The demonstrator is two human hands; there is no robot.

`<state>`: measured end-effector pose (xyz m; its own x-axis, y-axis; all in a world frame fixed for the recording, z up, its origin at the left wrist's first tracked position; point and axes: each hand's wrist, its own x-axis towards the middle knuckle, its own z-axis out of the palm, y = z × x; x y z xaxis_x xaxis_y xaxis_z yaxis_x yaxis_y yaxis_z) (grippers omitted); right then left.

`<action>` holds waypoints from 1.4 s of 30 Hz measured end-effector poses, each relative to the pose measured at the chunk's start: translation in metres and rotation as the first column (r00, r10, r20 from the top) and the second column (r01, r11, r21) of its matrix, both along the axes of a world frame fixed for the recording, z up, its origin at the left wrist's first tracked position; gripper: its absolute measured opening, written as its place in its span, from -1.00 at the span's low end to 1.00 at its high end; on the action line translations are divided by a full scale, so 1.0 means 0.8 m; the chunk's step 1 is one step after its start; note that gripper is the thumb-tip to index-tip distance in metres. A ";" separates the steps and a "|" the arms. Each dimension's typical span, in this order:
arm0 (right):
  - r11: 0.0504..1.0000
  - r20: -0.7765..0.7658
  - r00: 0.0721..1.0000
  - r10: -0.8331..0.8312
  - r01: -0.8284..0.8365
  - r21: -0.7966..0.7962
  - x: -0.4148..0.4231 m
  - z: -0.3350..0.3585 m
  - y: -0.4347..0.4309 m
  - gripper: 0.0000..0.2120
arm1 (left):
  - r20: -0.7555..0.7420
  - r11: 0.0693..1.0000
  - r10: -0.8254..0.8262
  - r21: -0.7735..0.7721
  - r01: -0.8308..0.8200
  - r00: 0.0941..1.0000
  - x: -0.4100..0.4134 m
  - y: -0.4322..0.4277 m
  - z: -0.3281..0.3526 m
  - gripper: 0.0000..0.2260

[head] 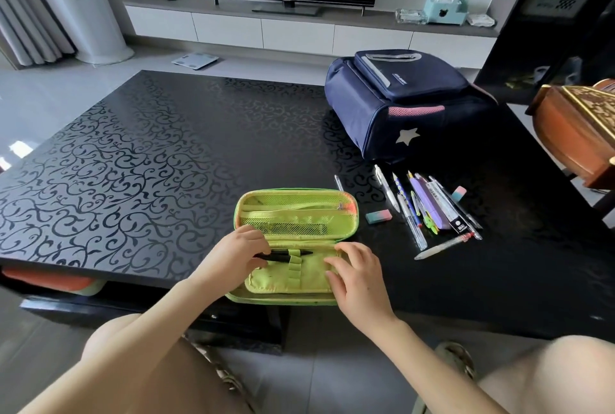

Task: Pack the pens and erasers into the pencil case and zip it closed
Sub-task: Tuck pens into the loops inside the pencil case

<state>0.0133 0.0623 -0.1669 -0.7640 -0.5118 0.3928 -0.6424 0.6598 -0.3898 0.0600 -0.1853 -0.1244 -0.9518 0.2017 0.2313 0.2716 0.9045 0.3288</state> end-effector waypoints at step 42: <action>0.999 0.023 0.999 0.046 -0.046 0.009 -0.001 -0.008 0.001 -0.76 | -0.025 0.943 0.227 0.257 -0.213 0.974 0.008 0.033 -0.019 -0.85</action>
<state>0.0125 0.0633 -0.1736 -0.7485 -0.5500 0.3705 -0.6630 0.6338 -0.3985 0.0667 -0.1590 -0.1398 -0.9508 -0.0824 0.2986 0.0986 0.8335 0.5436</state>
